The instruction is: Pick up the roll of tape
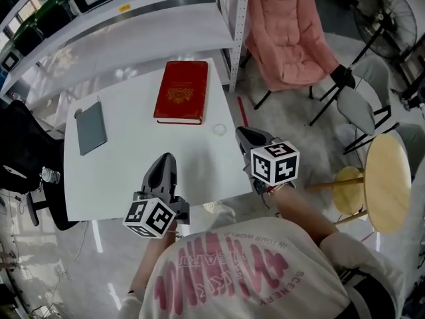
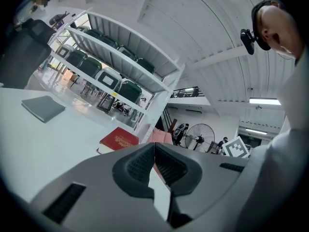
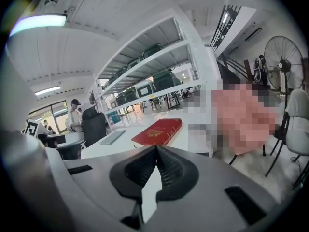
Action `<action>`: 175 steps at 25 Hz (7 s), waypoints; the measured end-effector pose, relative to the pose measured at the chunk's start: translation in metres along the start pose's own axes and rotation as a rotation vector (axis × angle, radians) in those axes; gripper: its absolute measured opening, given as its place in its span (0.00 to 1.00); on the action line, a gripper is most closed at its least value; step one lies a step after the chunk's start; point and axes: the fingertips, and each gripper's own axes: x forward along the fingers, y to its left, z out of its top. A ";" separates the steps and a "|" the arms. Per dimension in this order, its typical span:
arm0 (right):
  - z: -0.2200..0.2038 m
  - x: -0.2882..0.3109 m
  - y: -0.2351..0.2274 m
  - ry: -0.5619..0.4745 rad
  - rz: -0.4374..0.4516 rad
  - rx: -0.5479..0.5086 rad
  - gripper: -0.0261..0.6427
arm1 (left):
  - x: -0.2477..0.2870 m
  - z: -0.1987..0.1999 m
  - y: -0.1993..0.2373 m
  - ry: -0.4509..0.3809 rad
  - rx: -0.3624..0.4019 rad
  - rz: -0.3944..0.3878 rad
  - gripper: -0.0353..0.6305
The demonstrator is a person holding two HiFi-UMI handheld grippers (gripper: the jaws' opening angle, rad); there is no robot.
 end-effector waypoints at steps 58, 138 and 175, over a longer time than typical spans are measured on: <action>-0.092 0.160 -0.047 0.355 -0.008 -0.302 0.40 | 0.051 -0.091 0.117 0.190 -0.123 0.110 0.09; 0.019 -0.166 0.099 -0.243 0.040 -0.116 0.37 | -0.093 0.012 -0.113 -0.072 0.127 -0.130 0.09; -0.026 -0.201 0.132 -0.233 0.019 -0.114 0.36 | -0.158 -0.016 -0.113 -0.052 0.110 -0.125 0.09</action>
